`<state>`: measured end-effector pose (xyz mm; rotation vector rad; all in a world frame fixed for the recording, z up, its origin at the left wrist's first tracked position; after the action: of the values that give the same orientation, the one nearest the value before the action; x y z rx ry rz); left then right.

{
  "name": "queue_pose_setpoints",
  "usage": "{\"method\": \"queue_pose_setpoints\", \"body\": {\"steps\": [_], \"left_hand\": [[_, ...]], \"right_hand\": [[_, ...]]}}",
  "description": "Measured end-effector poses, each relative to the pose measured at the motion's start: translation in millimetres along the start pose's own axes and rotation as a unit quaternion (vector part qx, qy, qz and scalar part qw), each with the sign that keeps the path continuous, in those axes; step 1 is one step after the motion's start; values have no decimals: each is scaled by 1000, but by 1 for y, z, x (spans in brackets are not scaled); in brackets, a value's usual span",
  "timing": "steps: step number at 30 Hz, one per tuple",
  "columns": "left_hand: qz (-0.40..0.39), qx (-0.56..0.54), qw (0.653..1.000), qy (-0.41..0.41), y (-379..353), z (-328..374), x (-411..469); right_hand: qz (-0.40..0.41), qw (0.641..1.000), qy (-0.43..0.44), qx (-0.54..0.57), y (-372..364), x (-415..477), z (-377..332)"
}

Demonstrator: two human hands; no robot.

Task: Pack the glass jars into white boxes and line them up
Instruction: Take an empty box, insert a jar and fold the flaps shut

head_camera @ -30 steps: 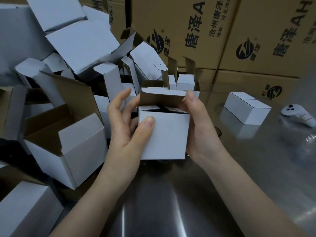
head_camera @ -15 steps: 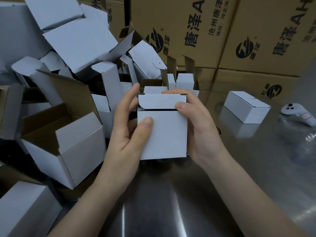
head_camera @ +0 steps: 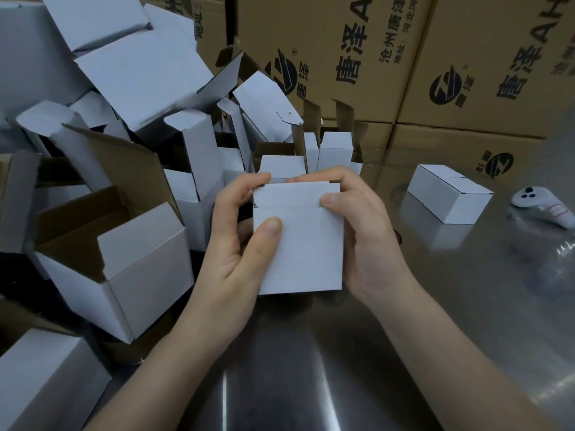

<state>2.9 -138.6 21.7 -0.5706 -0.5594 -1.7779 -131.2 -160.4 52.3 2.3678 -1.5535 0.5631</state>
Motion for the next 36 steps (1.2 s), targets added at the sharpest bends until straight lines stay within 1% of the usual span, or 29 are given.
{"method": "queue_pose_setpoints", "body": {"steps": [7,12,15,21,27,36], "left_hand": [[15,8,1000,0,4,2,0],[33,-14,999,1,7,3,2],[44,-19,999,2,9,4,2],[39,-26,999,-2,8,5,2],[44,-20,999,1,9,6,1],[45,5,999,-27,10,11,0]], "right_hand": [[-9,1000,6,-2,0,1,3],[-77,995,38,-53,-4,0,-1],[-95,992,55,-65,-6,0,-2],[-80,995,53,-33,-6,-1,-2],[-57,995,61,-48,-3,-1,-1],[-67,994,59,-59,-3,-2,-3]]}}
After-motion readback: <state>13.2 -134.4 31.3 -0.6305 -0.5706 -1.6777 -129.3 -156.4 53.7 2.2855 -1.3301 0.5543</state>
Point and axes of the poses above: each hand's wrist, its own x-axis towards the middle knuckle, its own y-axis out of the back of the hand, z = x × y, the point moved 5 cm from there along x, towards the middle knuckle, and after that the axes turned 10 degrees about -z, right-handed, at the moved point
